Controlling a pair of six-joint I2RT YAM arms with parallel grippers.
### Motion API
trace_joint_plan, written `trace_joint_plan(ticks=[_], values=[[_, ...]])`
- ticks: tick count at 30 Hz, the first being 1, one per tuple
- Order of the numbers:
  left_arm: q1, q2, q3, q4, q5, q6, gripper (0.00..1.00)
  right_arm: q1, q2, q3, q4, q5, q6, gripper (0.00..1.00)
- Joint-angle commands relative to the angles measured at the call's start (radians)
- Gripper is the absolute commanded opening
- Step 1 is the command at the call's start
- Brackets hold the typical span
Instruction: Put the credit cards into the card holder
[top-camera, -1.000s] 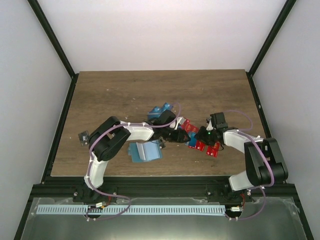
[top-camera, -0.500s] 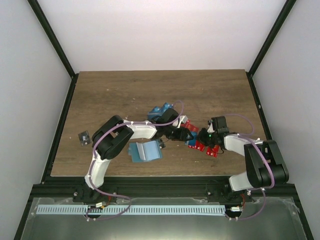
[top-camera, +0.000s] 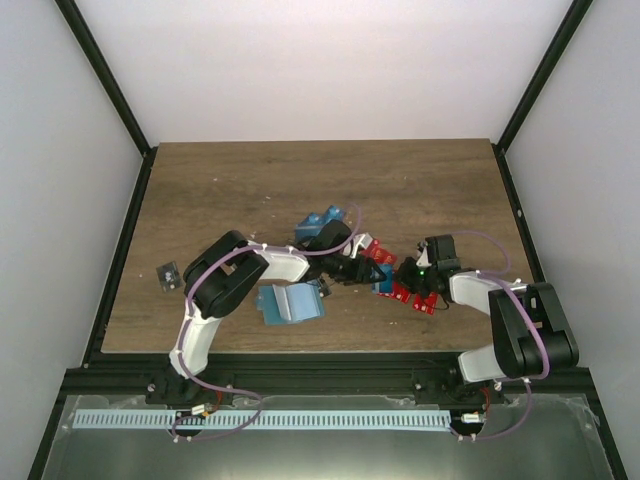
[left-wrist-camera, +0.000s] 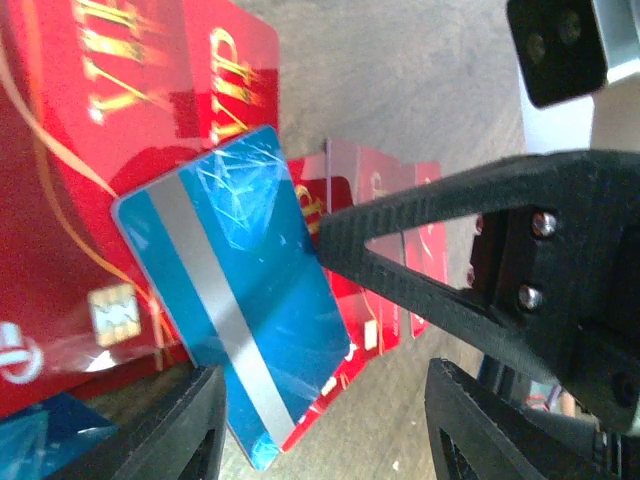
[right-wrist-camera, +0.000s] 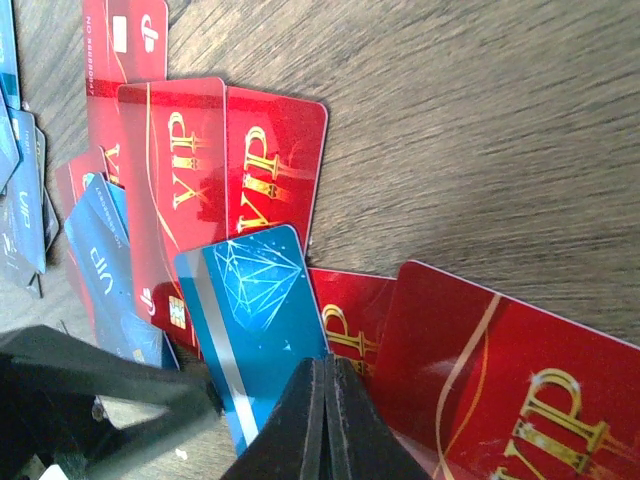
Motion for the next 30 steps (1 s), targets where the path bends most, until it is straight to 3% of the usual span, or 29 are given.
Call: trace_joint_plan(ticks=[1, 7, 14, 19, 30], values=[[-0.025, -0.024, -0.022, 0.137, 0.101, -0.058, 0.56, 0.008, 0.03, -0.051, -0.092, -0.016, 0.016, 0.01], [-0.013, -0.043, -0.064, 0.228, 0.099, -0.119, 0.52, 0.008, 0.015, -0.053, -0.1, -0.022, 0.025, 0.01], [-0.01, -0.125, -0.033, -0.143, -0.146, 0.043, 0.56, 0.008, 0.01, -0.039, -0.114, -0.042, -0.004, 0.01], [-0.009, -0.138, -0.049, -0.286, -0.256, 0.087, 0.6, 0.027, 0.044, -0.045, -0.095, -0.084, -0.008, 0.01], [-0.019, -0.032, 0.013, -0.317, -0.212, 0.117, 0.62, 0.093, 0.1, -0.041, -0.044, -0.091, 0.028, 0.01]])
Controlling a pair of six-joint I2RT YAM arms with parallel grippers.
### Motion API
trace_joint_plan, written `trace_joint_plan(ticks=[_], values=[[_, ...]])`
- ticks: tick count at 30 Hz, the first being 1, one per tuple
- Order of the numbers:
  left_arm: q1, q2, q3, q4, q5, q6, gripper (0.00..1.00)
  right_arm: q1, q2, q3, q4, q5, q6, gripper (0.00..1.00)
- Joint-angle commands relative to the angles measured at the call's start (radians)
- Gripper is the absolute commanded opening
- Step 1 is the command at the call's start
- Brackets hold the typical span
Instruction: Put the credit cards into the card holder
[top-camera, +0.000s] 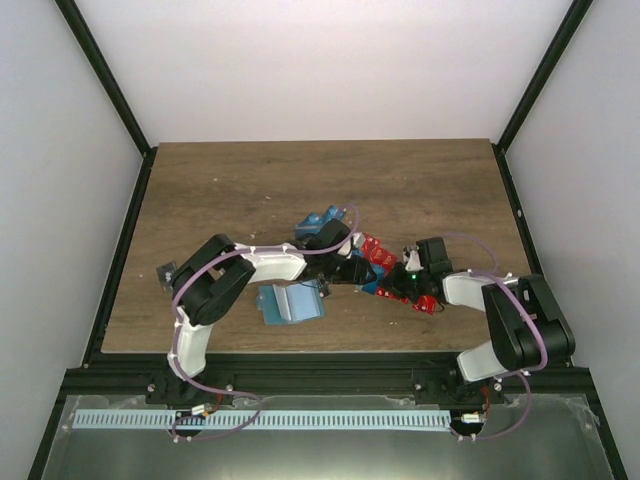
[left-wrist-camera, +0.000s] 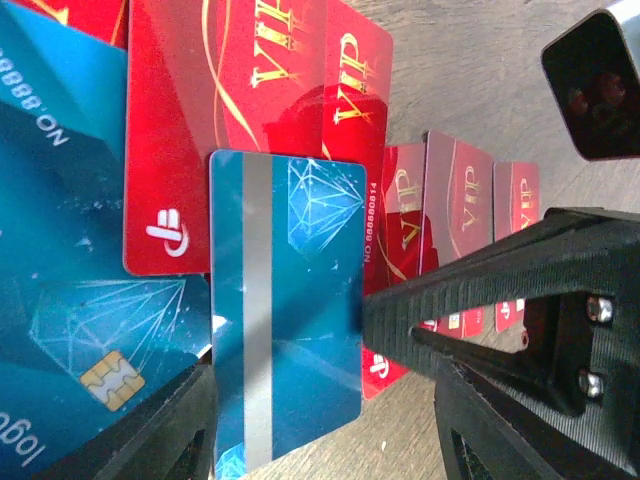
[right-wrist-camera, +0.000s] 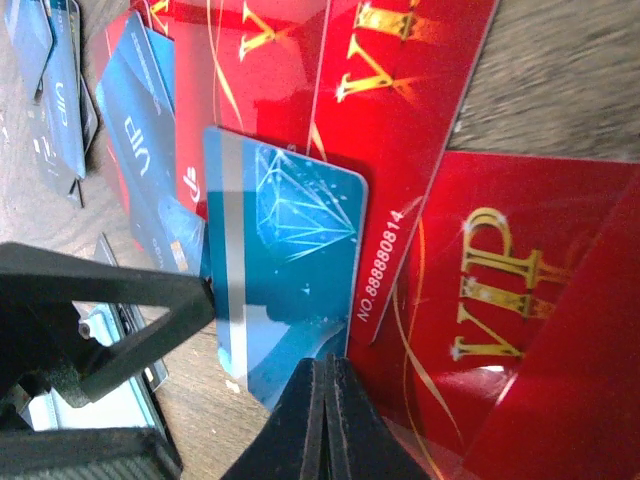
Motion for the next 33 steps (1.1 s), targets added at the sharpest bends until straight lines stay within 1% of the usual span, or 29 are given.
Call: trace_joint_plan(ticks=[1, 3, 6, 10, 16, 19, 21, 23, 25, 27, 30, 33], values=[[-0.007, 0.079, 0.036, -0.074, 0.004, 0.042, 0.62, 0.042, 0.065, -0.027, -0.08, 0.036, 0.014, 0.01], [-0.007, 0.087, 0.035, -0.055, 0.039, 0.04, 0.62, 0.054, 0.079, -0.027, -0.064, 0.034, 0.021, 0.01], [-0.007, 0.079, 0.023, -0.026, 0.055, 0.03, 0.61, 0.076, 0.106, -0.027, -0.044, 0.027, 0.033, 0.01], [-0.005, 0.038, -0.008, 0.049, 0.115, 0.017, 0.61, 0.089, 0.119, -0.026, -0.035, 0.03, 0.041, 0.01], [0.006, -0.08, -0.093, 0.239, 0.262, -0.034, 0.6, 0.089, 0.083, -0.015, -0.053, 0.023, 0.021, 0.01], [0.02, -0.164, -0.149, 0.32, 0.33, -0.081, 0.6, 0.089, 0.056, 0.007, -0.094, 0.016, -0.015, 0.01], [0.033, -0.221, -0.187, 0.318, 0.335, -0.079, 0.6, 0.089, 0.032, 0.027, -0.134, 0.015, -0.043, 0.01], [0.05, -0.274, -0.197, 0.237, 0.283, -0.039, 0.6, 0.089, 0.006, 0.049, -0.181, 0.017, -0.068, 0.01], [0.068, -0.31, -0.182, 0.104, 0.141, 0.039, 0.6, 0.089, -0.016, 0.081, -0.223, 0.021, -0.093, 0.01], [0.083, -0.312, -0.161, -0.008, 0.001, 0.105, 0.6, 0.089, -0.04, 0.121, -0.263, 0.045, -0.113, 0.03], [0.113, -0.288, -0.141, -0.077, -0.12, 0.151, 0.61, 0.088, -0.059, 0.187, -0.303, 0.14, -0.124, 0.08], [0.14, -0.245, -0.115, -0.102, -0.158, 0.184, 0.65, 0.088, -0.035, 0.249, -0.324, 0.25, -0.125, 0.13]])
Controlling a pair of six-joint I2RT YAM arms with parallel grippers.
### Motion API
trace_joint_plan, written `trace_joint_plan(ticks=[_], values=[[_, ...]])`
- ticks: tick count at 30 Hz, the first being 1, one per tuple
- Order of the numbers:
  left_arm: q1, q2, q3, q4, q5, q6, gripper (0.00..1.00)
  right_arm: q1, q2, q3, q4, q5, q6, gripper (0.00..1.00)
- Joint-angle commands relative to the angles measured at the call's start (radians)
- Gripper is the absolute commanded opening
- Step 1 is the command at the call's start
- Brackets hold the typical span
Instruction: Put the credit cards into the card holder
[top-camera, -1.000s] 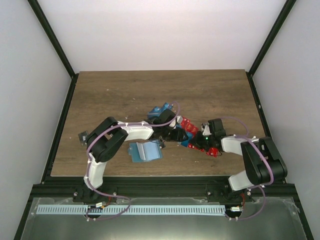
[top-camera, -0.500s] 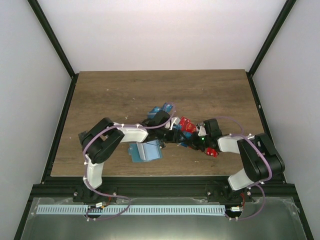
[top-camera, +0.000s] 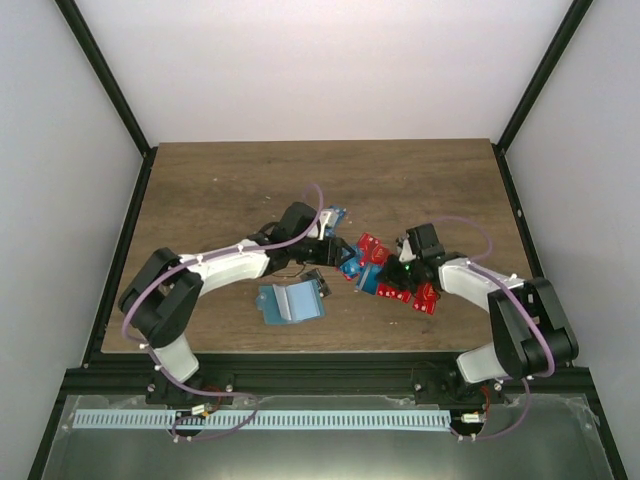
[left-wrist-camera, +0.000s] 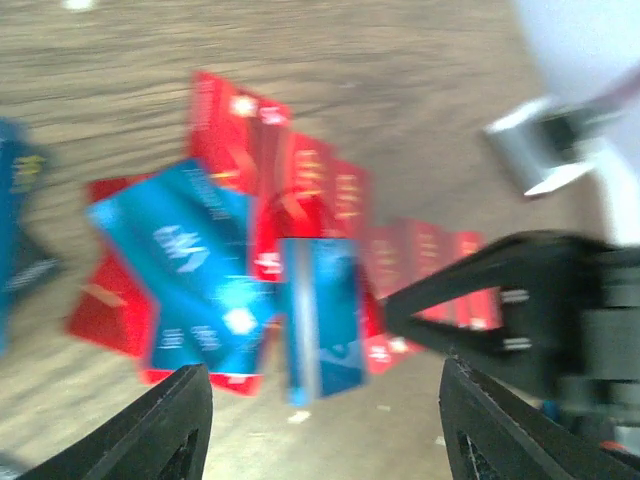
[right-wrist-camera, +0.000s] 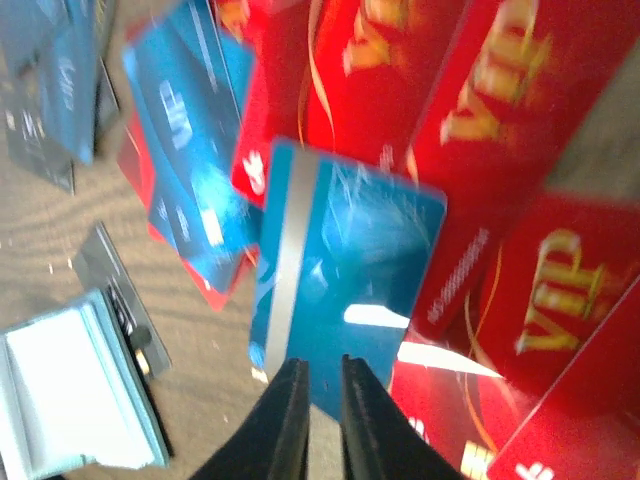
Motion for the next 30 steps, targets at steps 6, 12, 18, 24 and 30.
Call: trace_joint_plan(ticks=[6, 12, 18, 24, 30], values=[[0.051, 0.138, 0.128, -0.216, -0.279, 0.125, 0.77, 0.0, 0.116, 0.23, -0.078, 0.334, -0.041, 0.23], [0.055, 0.219, 0.199, -0.227, -0.258, 0.15, 0.83, -0.038, 0.268, 0.371, -0.088, 0.477, -0.04, 0.27], [0.054, 0.249, 0.213, -0.228, -0.233, 0.143, 0.83, -0.024, 0.405, 0.4, -0.095, 0.443, -0.091, 0.27], [0.05, 0.223, 0.159, -0.2, -0.202, 0.139, 0.83, 0.089, 0.412, 0.338, -0.088, 0.307, -0.144, 0.28], [0.019, 0.184, 0.078, -0.167, -0.144, 0.136, 0.81, 0.189, 0.338, 0.235, -0.076, 0.167, -0.12, 0.28]])
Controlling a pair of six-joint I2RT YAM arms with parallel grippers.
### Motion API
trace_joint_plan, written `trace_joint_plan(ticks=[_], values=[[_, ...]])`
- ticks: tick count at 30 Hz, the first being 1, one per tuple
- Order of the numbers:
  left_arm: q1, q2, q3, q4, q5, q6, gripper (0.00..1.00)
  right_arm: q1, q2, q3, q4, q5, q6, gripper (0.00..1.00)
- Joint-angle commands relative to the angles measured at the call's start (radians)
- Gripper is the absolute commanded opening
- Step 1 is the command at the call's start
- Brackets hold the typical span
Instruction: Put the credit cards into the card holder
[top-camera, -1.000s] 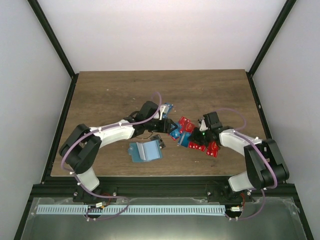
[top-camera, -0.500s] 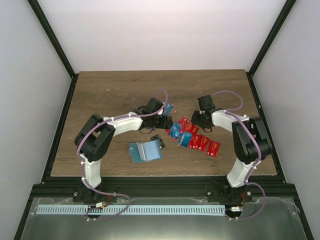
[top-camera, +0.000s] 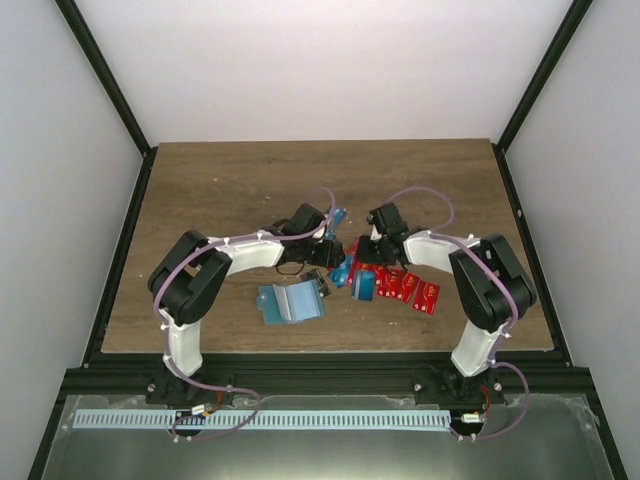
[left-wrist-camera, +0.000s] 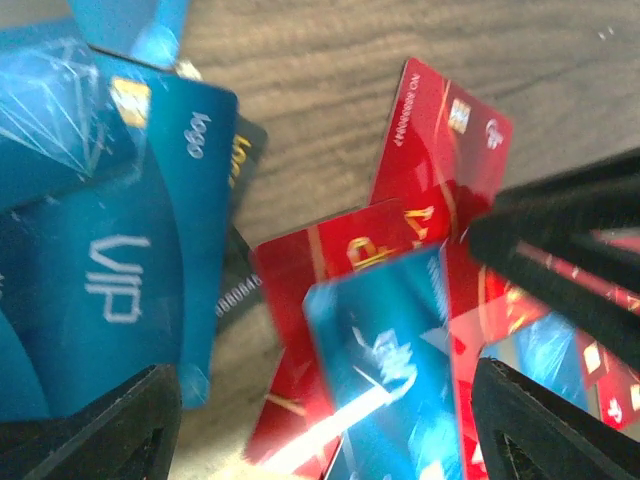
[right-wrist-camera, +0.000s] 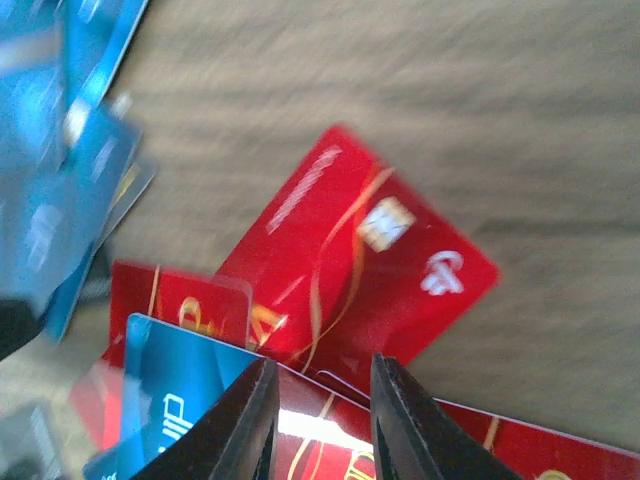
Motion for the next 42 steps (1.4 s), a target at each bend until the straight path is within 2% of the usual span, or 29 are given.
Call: trace_joint_plan(ticks=[1, 9, 16, 23, 29, 34, 39, 42], values=[[-0.035, -0.044, -0.075, 0.019, 0.069, 0.0, 0.81, 0.077, -0.01, -0.11, -0.112, -0.157, 0.004, 0.28], [-0.103, -0.147, -0.194, 0.046, 0.123, -0.021, 0.79, 0.151, -0.136, -0.227, -0.124, -0.27, 0.043, 0.3], [-0.13, -0.226, -0.276, 0.087, 0.181, -0.017, 0.77, 0.151, -0.365, -0.264, -0.179, -0.184, 0.126, 0.3], [-0.226, -0.339, -0.28, -0.025, 0.05, 0.033, 0.77, 0.156, -0.559, -0.311, -0.303, -0.134, 0.237, 0.32], [-0.343, -0.424, -0.301, -0.171, -0.142, -0.045, 0.8, 0.206, -0.675, -0.379, -0.313, -0.088, 0.35, 0.32], [-0.458, -0.395, -0.281, -0.255, -0.307, -0.189, 0.86, 0.206, -0.772, -0.352, -0.443, 0.068, 0.451, 0.34], [-0.545, -0.31, -0.261, -0.237, -0.37, -0.323, 0.93, 0.206, -0.823, -0.337, -0.509, 0.084, 0.475, 0.36], [-0.578, -0.243, -0.22, -0.238, -0.387, -0.353, 0.99, 0.206, -0.844, -0.34, -0.522, 0.08, 0.473, 0.37]])
